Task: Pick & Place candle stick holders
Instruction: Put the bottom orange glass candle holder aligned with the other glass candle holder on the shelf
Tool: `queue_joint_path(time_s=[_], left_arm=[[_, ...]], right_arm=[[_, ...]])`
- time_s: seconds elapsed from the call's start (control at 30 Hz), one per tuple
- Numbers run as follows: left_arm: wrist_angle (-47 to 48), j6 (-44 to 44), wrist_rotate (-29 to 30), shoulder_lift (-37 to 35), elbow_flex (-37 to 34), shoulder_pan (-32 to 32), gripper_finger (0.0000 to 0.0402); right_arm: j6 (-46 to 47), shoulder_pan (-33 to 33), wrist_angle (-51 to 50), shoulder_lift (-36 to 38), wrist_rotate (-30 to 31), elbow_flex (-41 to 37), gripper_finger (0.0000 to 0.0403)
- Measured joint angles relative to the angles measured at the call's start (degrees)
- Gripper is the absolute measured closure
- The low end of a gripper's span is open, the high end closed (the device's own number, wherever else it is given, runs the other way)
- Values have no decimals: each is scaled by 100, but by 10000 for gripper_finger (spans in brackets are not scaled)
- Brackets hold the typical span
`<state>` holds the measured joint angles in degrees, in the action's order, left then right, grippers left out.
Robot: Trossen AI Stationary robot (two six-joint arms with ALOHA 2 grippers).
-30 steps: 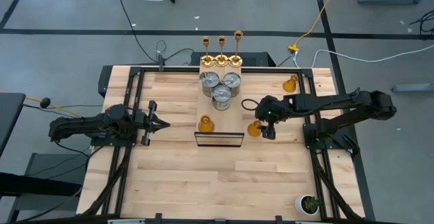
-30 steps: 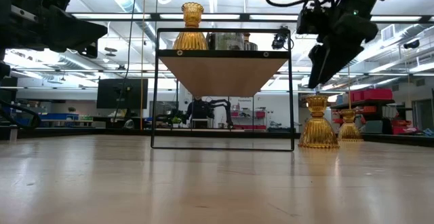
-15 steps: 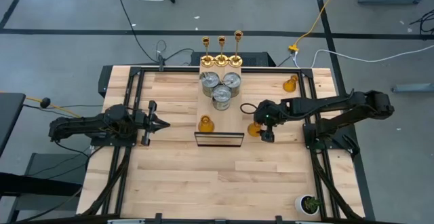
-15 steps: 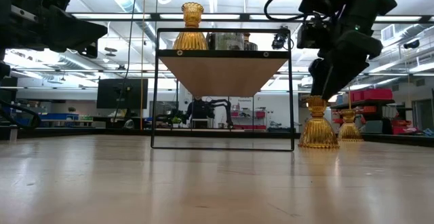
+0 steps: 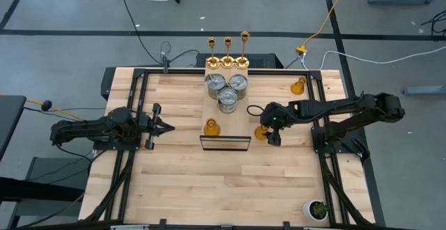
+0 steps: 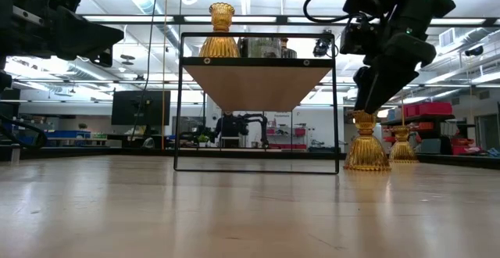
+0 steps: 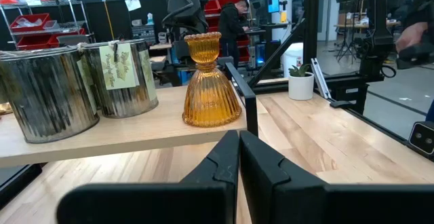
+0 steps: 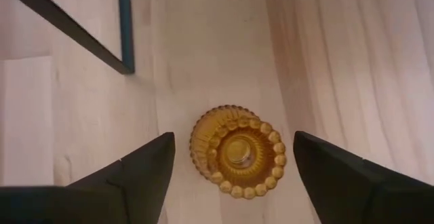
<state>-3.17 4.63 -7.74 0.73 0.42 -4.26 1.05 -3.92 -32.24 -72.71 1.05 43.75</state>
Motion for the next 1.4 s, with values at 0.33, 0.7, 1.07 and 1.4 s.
queue_joint_path(time_s=[0.33,0.7,1.07,1.4], left_arm=[[-1,1,-1,0,-1,1,383],[-1,-1,1,0,1,-1,383],[-1,1,0,0,0,0,383],[-1,1,0,0,-1,-1,383]], right_arm=[[150,0,16,-178,-51,0,135],[150,0,12,-190,-51,0,178],[145,1,12,-190,-49,0,217],[82,0,-400,-181,-56,230,223]])
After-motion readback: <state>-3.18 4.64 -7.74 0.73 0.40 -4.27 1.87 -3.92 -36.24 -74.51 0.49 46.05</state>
